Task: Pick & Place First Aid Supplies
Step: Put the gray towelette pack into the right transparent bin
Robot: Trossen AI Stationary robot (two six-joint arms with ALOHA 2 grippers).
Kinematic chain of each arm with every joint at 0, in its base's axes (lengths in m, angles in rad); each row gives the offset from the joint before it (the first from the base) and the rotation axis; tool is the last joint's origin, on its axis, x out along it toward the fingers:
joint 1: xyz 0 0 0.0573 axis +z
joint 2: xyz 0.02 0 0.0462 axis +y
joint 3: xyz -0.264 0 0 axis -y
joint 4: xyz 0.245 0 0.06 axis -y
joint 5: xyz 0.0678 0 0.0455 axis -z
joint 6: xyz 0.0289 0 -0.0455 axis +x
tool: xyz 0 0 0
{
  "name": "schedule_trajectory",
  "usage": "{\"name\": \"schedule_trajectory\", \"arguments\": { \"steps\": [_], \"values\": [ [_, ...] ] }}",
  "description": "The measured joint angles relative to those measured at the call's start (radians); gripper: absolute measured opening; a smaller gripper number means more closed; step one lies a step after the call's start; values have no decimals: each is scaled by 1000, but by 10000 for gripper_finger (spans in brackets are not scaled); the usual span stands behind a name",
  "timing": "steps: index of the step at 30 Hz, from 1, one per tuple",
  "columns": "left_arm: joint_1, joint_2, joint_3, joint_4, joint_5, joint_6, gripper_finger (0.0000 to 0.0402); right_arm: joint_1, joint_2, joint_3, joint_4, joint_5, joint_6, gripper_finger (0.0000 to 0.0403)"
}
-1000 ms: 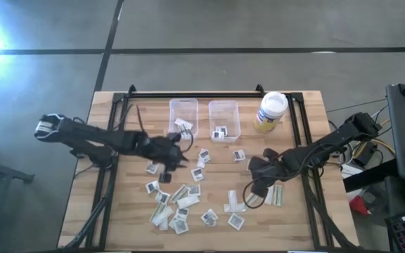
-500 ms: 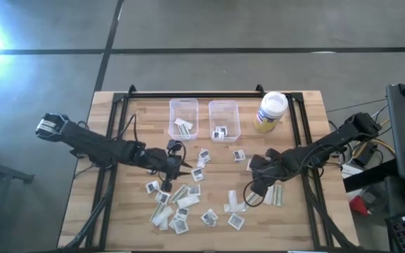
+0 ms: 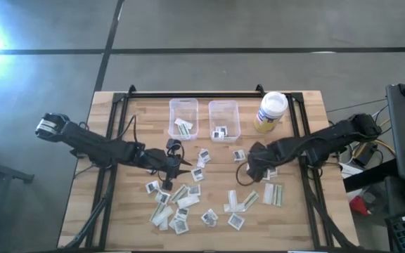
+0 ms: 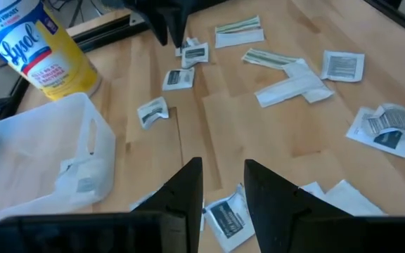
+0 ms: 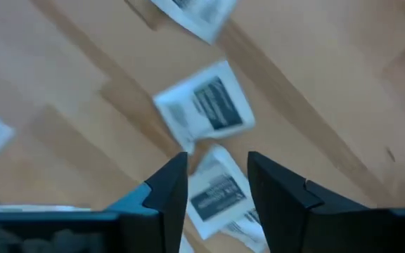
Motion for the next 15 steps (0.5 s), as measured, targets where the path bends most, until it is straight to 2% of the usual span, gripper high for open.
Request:
{"name": "schedule_trajectory", "arguments": {
  "steps": [5, 15],
  "values": [
    [0, 0, 0, 1, 0, 2, 101, -38, 0, -48, 9, -90, 6, 154],
    [1, -1, -1, 8, 1, -9, 100, -37, 0, -55, 210, -129, 54, 155]
  ]
}}
